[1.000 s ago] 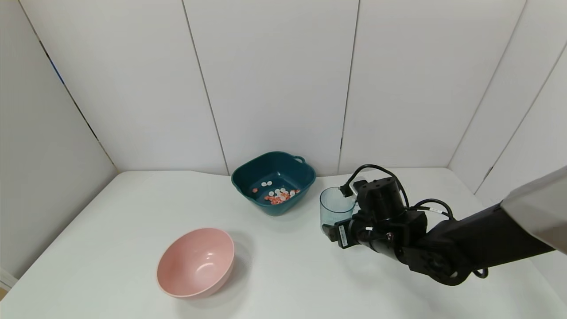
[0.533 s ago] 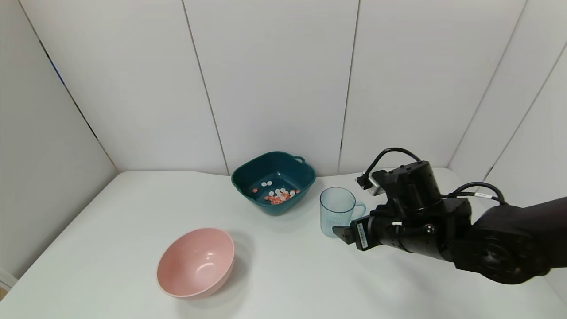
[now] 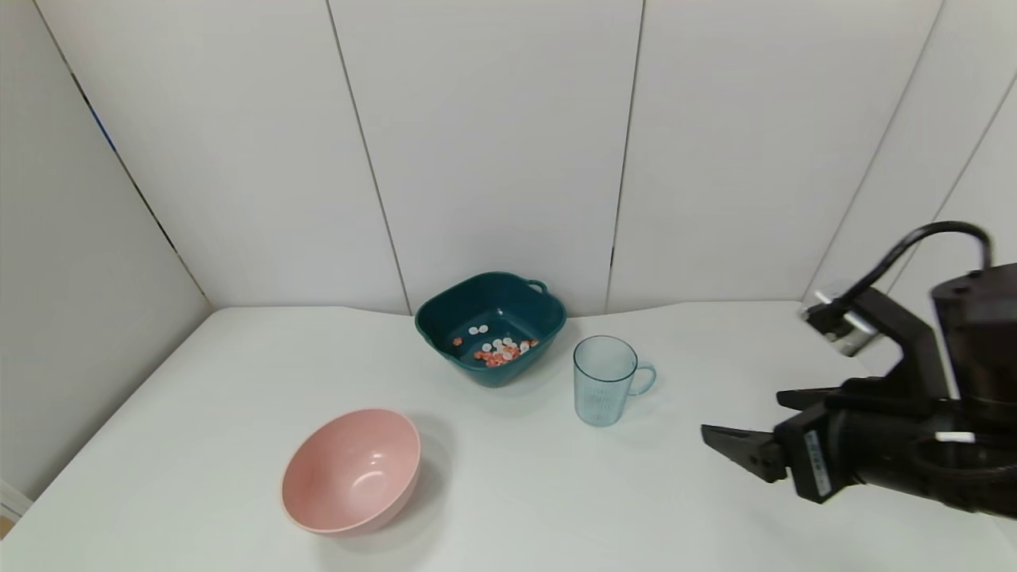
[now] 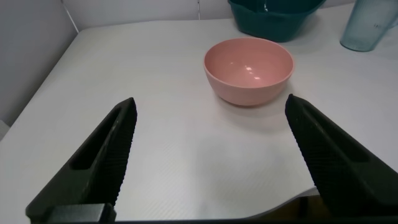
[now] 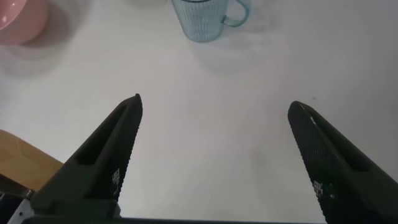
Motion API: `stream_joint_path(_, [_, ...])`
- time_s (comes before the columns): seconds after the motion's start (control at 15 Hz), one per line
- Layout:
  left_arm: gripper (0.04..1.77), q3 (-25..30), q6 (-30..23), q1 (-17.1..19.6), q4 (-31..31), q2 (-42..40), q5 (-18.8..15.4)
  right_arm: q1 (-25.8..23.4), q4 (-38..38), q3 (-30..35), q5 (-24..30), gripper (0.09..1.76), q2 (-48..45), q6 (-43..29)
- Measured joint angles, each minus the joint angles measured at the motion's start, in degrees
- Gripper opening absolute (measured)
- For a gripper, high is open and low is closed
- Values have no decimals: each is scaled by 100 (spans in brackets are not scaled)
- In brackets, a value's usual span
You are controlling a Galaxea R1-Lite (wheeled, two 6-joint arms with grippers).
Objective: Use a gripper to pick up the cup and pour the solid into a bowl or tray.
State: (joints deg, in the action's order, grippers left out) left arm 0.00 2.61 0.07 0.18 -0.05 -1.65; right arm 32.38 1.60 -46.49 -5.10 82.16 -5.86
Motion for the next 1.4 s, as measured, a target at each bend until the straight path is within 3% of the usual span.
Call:
stream_joint_path(0.2, [172,0,2,0,-2,0,0,-612,-683,218,265,170,-1221,24])
stream_joint_path(0.47, [172,0,2,0,0,0,0,-2224,-1356,479,707,170,-2719,155])
stream_joint_path(0.67, [172,0,0,0,0,2,0,-2979,-1389,979,694,170,-3551,319])
stream_joint_path(0.87, [172,0,2,0,-2,0,2,-3295,-1397,1364,702,170,-4280,416])
stream_joint_path(1.4, [172,0,2,0,0,2,0,-3289,-1408,2065,636,170,-6125,446])
